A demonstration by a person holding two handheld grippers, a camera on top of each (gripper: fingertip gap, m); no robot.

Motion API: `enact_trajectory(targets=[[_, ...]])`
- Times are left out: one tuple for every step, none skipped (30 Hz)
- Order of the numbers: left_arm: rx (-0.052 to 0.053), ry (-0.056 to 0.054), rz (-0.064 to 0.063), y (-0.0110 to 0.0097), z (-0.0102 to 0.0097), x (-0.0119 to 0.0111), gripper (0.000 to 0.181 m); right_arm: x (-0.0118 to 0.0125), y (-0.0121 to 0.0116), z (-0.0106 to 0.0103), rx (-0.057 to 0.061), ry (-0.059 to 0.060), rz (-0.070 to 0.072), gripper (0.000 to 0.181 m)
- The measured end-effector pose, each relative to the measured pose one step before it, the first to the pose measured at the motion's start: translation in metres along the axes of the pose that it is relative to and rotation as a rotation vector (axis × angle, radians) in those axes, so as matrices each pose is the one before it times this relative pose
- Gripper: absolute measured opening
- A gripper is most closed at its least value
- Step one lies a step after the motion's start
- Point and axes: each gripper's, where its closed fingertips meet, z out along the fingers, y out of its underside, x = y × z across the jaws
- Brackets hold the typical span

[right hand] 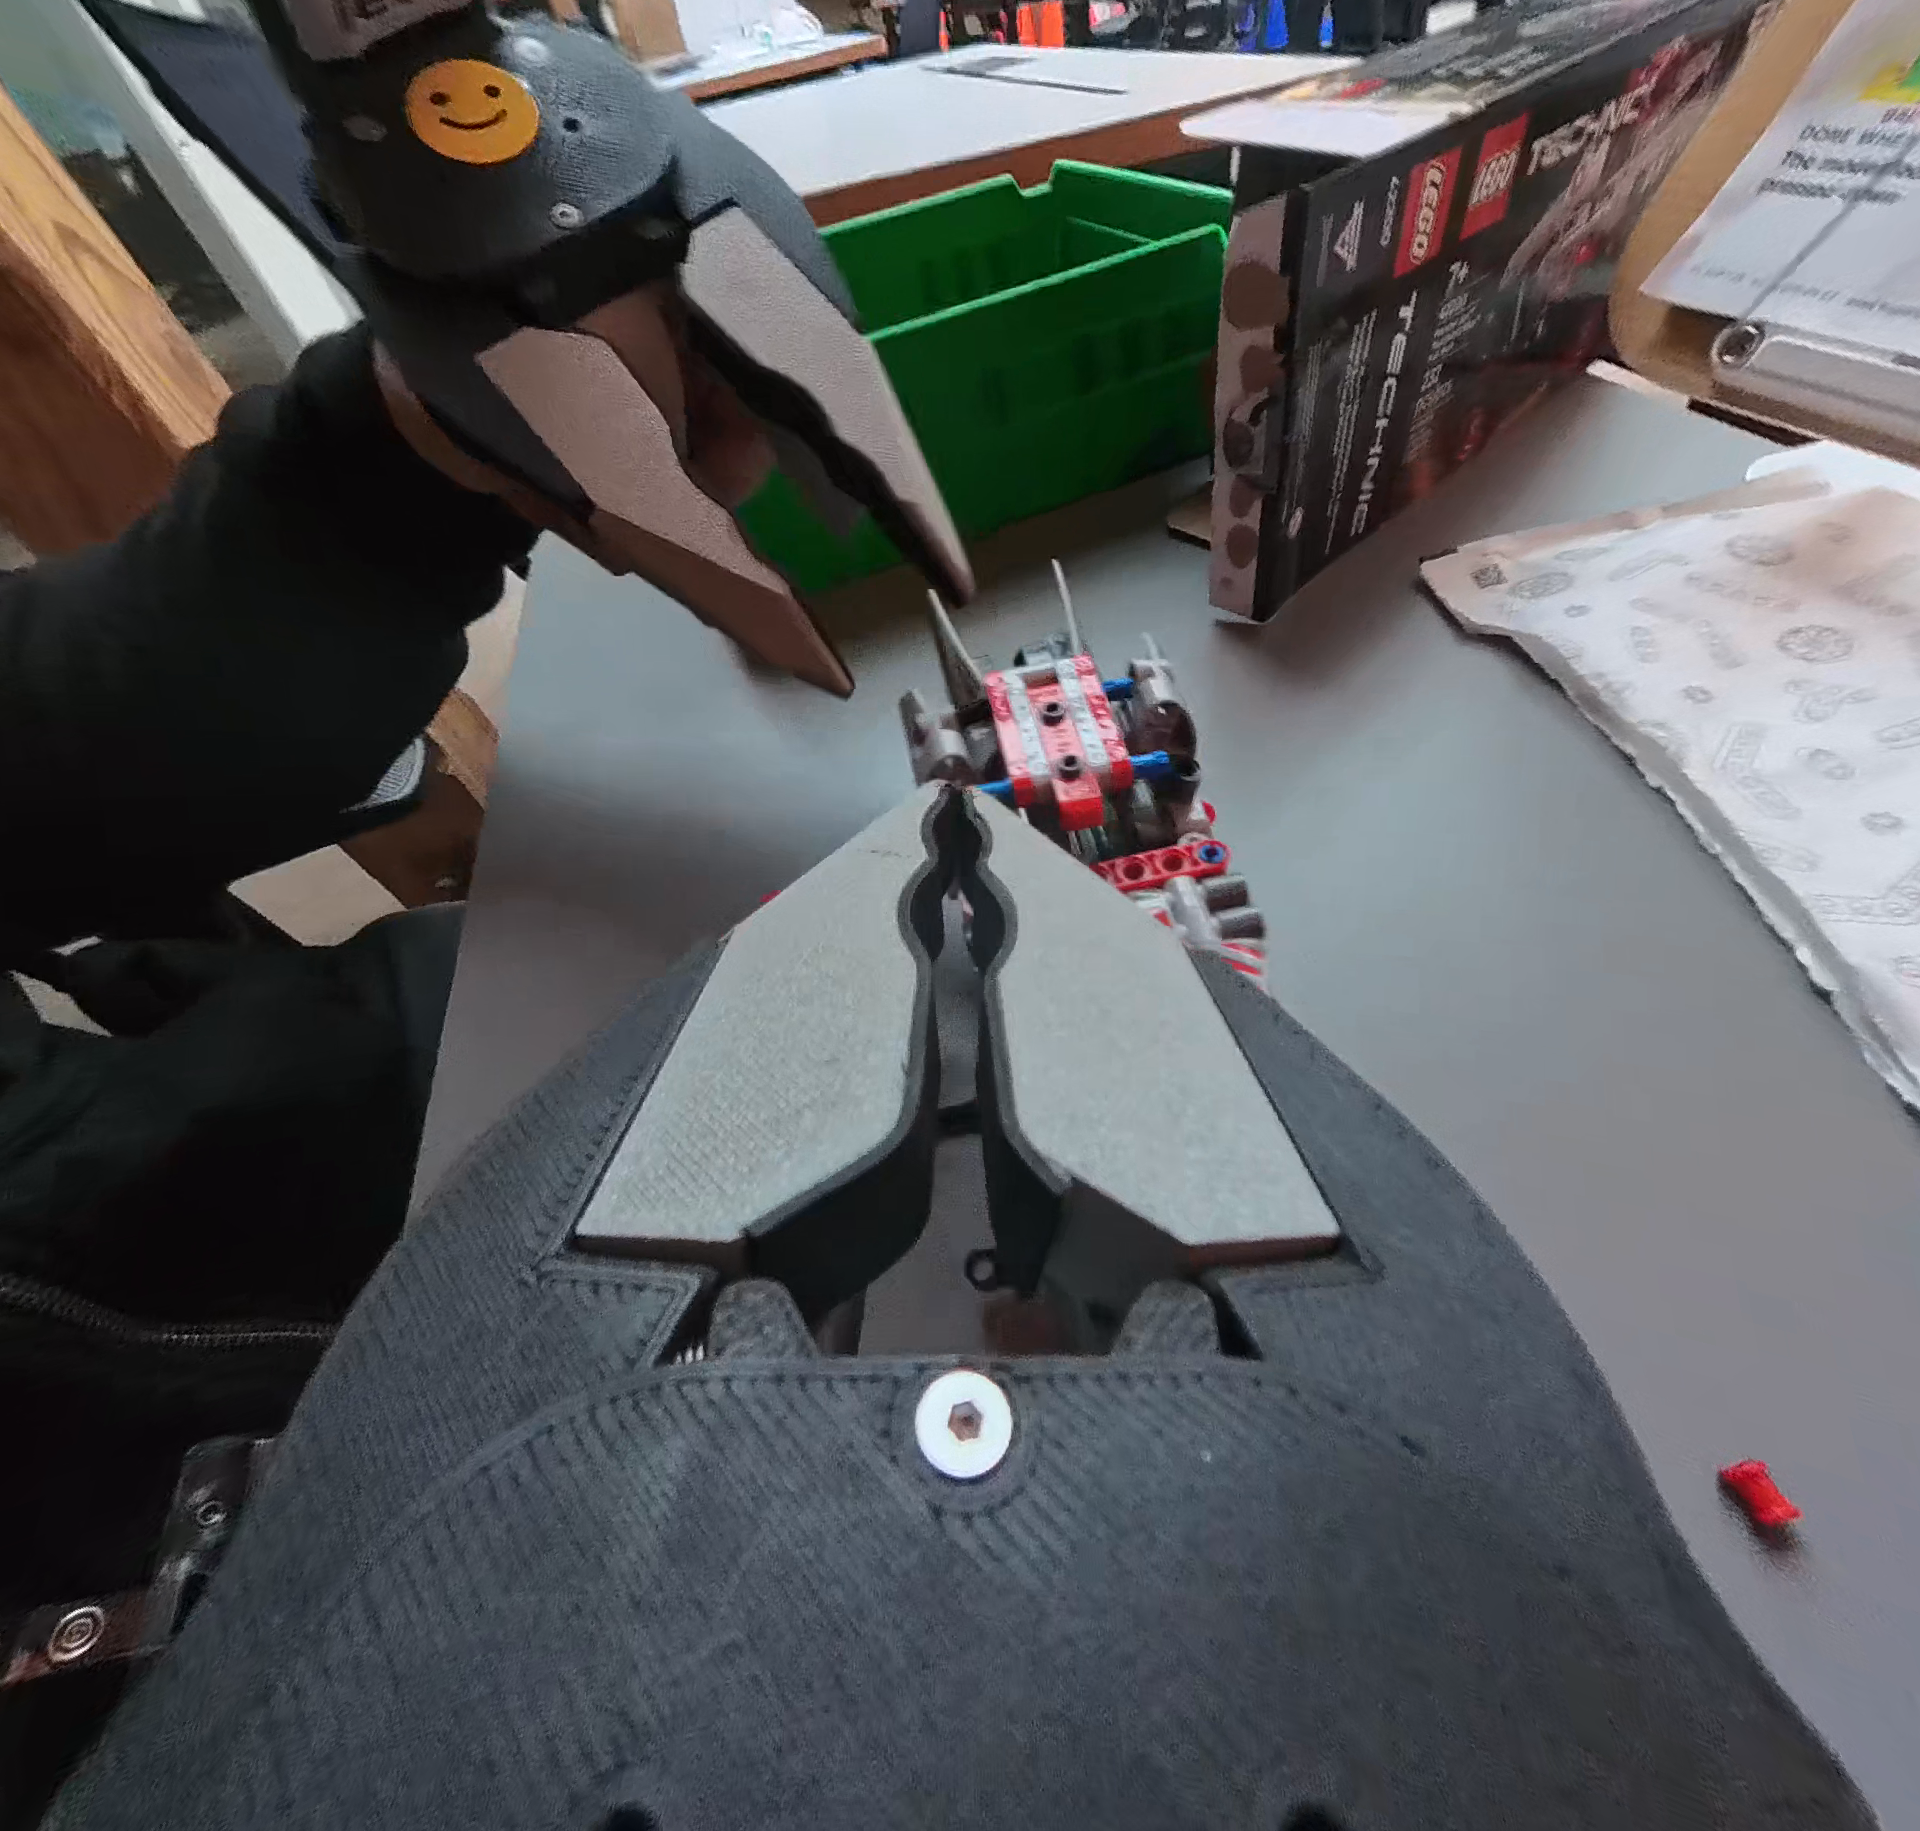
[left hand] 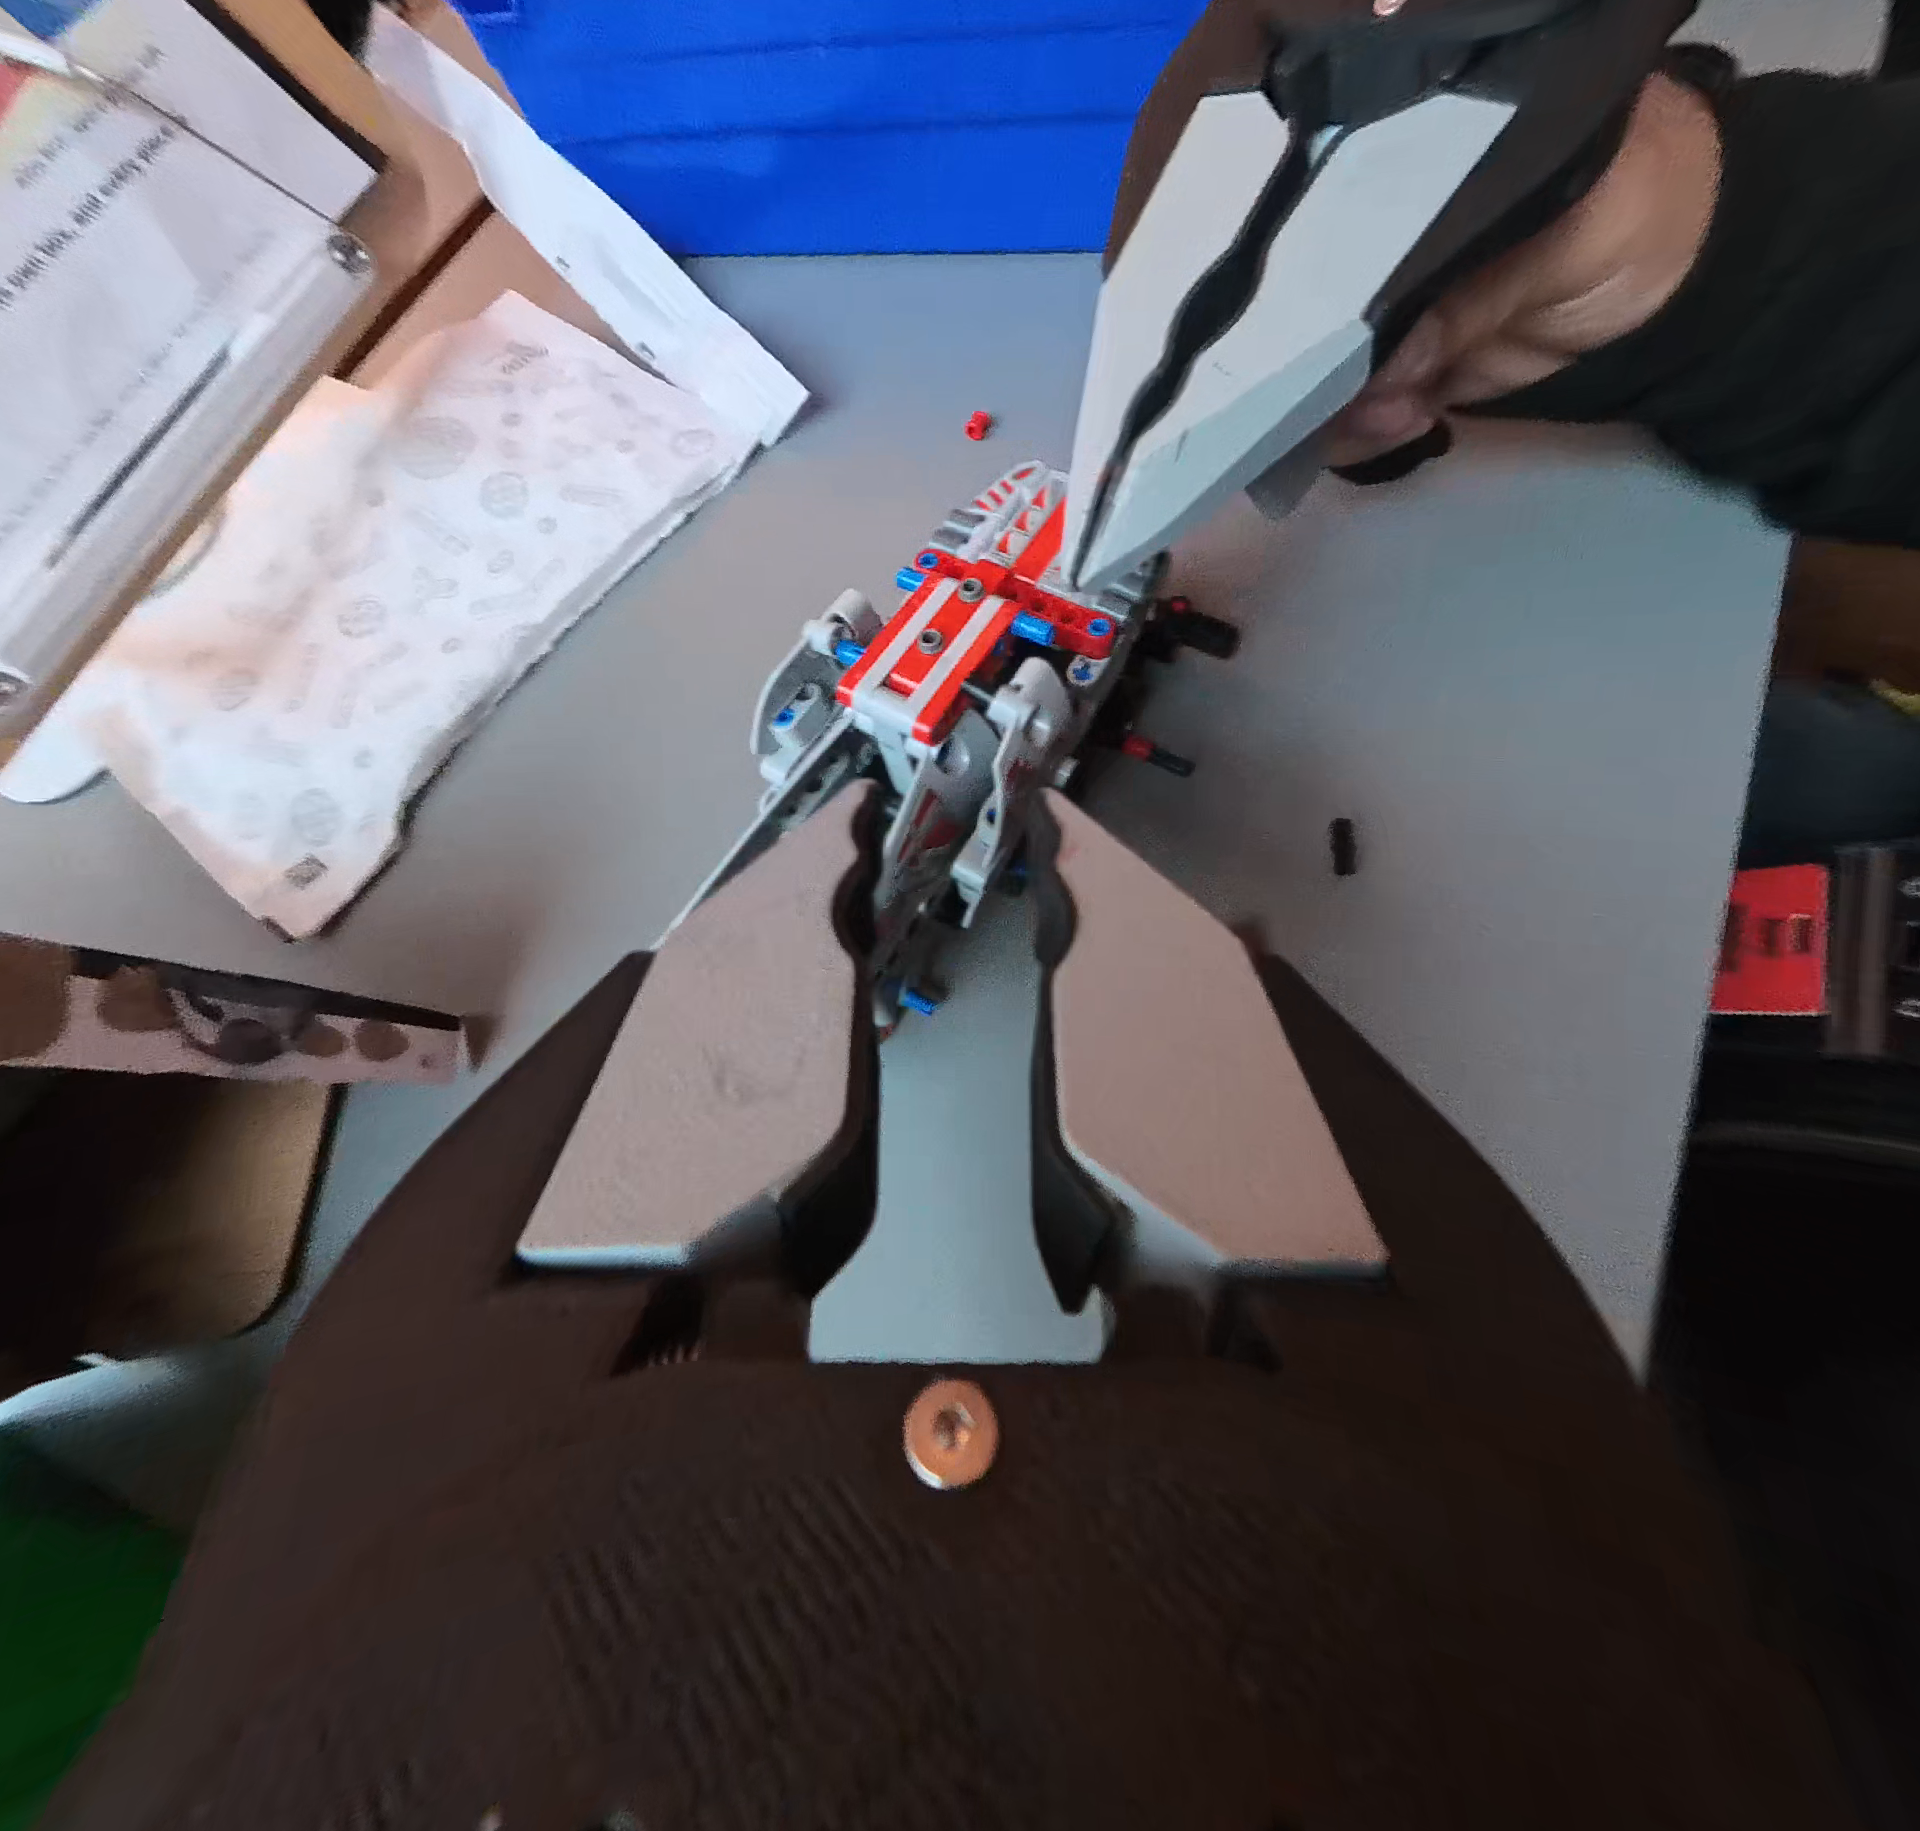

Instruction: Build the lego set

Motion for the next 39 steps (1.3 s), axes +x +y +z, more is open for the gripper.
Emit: enact_trajectory(targets=[[-0.0006,-0.0354,0.0095,0.00147,0.00156,-0.00506,0.012,0.00128,0.00169,0.0004,-0.0132,0.0107,0.0007,0.0],[-0.0048,-0.017,-0.0063,0.00167,0.00183,-0.00388,0.01,-0.00093,0.00087,0.00021,-0.0101,-0.0023,0.0034,0.0],[-0.0089,0.0141,-0.0089,0.00202,0.0009,0.00033,0.015,-0.00144,-0.00032,-0.00017,-0.0069,-0.0019,-0.0002,0.0],[-0.0089,0.0134,-0.0094,0.00233,0.00004,0.00032,0.019,-0.00136,-0.0012,-0.00027,-0.0008,0.0033,-0.01,0.0],[-0.001,0.028,-0.0093,0.00138,0.00006,0.0032,0.021,-0.00195,-0.00167,0.00045,0.0028,0.0025,-0.0125,0.0],[0.0,0.0593,-0.0142,0.00129,0.00123,0.00868,0.021,-0.00165,-0.00131,0.00134,0.0,0.003,-0.0084,0.007],[-0.0059,0.0573,-0.0183,0.00173,0.00306,0.00857,0.023,-0.00095,0.00023,0.00215,-0.0075,0.0075,-0.0091,0.007],[-0.0111,0.0176,-0.0098,0.00205,0.00423,0.00264,0.024,0.00019,0.00198,0.00268,-0.0162,0.0145,-0.0153,0.008],[-0.0138,-0.0112,0.0039,0.00234,0.00407,-0.00142,0.021,0.00151,0.00179,0.0023,-0.0132,0.0265,-0.023,0.011],[-0.0038,-0.026,0.0096,0.00064,0.00248,-0.00371,0.013,0.00219,0.00204,0.00127,-0.0146,0.0332,-0.0311,0.014],[0.0067,-0.0256,0.0078,-0.00102,0.00049,-0.00415,0.007,0.00106,0.00377,0.00094,-0.0293,0.0275,-0.0411,0.014],[0.0054,0.004,-0.0023,-0.00087,0.0006,-0.00005,0.007,0.00032,0.00424,0.00091,-0.0387,0.025,-0.0473,0.013],[0.0037,0.0067,-0.005,-0.00025,0.00034,0.0003,0.007,-0.00103,0.00332,0.00086,-0.0378,0.0204,-0.051,0.013],[0.0039,0.0028,-0.0018,-0.00034,0.00021,0.00015,0.007,-0.00246,0.00113,0.00082,-0.0277,0.016,-0.0529,0.013],[-0.0002,0.0017,-0.0006,-0.00001,-0.0001,0.00008,0.007,-0.00175,-0.00078,0.00085,-0.0153,0.0223,-0.05,0.013],[-0.0023,0.0013,-0.0003,-0.00003,-0.0002,0.00015,0.007,0.00036,-0.00178,0.00107,-0.0059,0.0342,-0.0447,0.012],[0.0012,0.0014,0.002,-0.00057,-0.0001,0.00052,0.007,0.00153,-0.00042,0.00172,-0.008,0.0369,-0.0375,0.01],[0.004,0.0027,0.0029,-0.00076,0.0,0.00069,0.007,0.00036,0.00261,0.00248,-0.0196,0.0218,-0.0288,0.009],[0.0018,0.0036,0.0003,-0.00031,-0.00014,0.00062,0.007,-0.00158,0.00468,0.00294,-0.028,0.0023,-0.0187,0.009],[-0.0031,0.0027,-0.0018,0.00066,0.00016,0.0003,0.007,-0.00172,0.00281,0.00229,-0.0115,-0.0035,-0.0088,0.012],[-0.0033,0.0009,-0.0003,0.00076,0.00021,-0.00007,0.007,-0.00042,0.00015,0.00088,0.0062,0.0009,-0.0029,0.012],[0.002,0.0003,-0.0003,0.00001,-0.00005,-0.00006,0.007,0.0009,0.00022,0.00028,0.0029,0.006,-0.0036,0.012],[0.0007,0.0027,-0.0002,-0.00011,-0.00009,0.00041,0.007,0.00123,0.00044,-0.00025,-0.0037,0.0076,-0.011,0.008],[0.0031,0.0026,0.0004,-0.00062,-0.00019,0.00036,0.007,0.0002,0.00079,-0.00036,-0.01,0.0062,-0.0202,0.007],[0.0042,0.0034,-0.0006,-0.00071,-0.0002,0.00047,0.006,-0.00002,0.0008,-0.00033,-0.0132,0.0078,-0.0248,0.007],[0.0013,0.0021,0.0,-0.00018,-0.00007,0.00021,0.006,-0.00044,0.00056,-0.00029,-0.0129,0.007,-0.0223,0.007],[-0.0003,0.0024,-0.0019,-0.00011,0.00003,0.00013,0.006,-0.00047,0.00028,-0.00005,-0.0131,0.0043,-0.0159,0.007],[-0.0012,0.0059,-0.0144,0.00012,-0.0001,0.00009,0.006,-0.00038,0.00029,-0.00014,-0.0142,0.0021,-0.0116,0.007],[-0.0025,0.0093,-0.0191,0.0,-0.00018,0.00034,0.006,-0.00019,0.00021,-0.00008,-0.0136,0.0006,-0.007,0.007],[-0.0002,0.0045,-0.0165,-0.00006,-0.00007,-0.00006,0.006,-0.0001,0.00022,0.00003,-0.0104,-0.0002,-0.0021,0.007],[-0.001,0.0005,-0.0114,-0.00019,-0.00016,0.00003,0.005,-0.00008,0.00021,0.00002,-0.0074,-0.0016,0.0021,0.007],[-0.0037,-0.0047,-0.0069,-0.00025,0.00008,0.0,0.005,0.00004,0.00014,-0.00001,-0.006,-0.0026,0.0045,0.007],[-0.0065,-0.0175,0.0101,-0.00036,0.00006,-0.00062,0.005,0.0003,0.00016,0.00013,-0.0053,-0.0027,0.0074,0.007],[-0.0139,-0.0289,0.0255,-0.00005,0.00007,-0.00064,0.005,0.00021,0.00007,0.00034,-0.0038,-0.0022,0.0082,0.007],[-0.021,-0.0338,0.0338,0.00011,-0.00013,-0.00035,0.005,0.00013,0.00002,0.00016,-0.0008,-0.0019,0.0049,0.007],[-0.0192,-0.0279,0.0264,-0.00027,-0.0001,0.00023,0.005,0.00012,0.00012,-0.00003,0.0015,-0.0034,0.0048,0.007],[-0.007,-0.0112,0.0131,-0.00065,-0.00006,0.00084,0.005,0.00018,0.00045,-0.00055,0.0028,-0.0053,0.0063,0.007],[0.0153,0.0091,-0.0048,-0.0014,-0.00008,0.00089,0.004,0.00043,0.00028,-0.00098,0.0055,-0.0065,0.0067,0.007],[0.0334,0.0332,-0.0318,-0.00157,-0.00001,0.00057,0.004,0.00031,0.00016,-0.00087,0.0102,-0.0084,0.0101,0.007]])
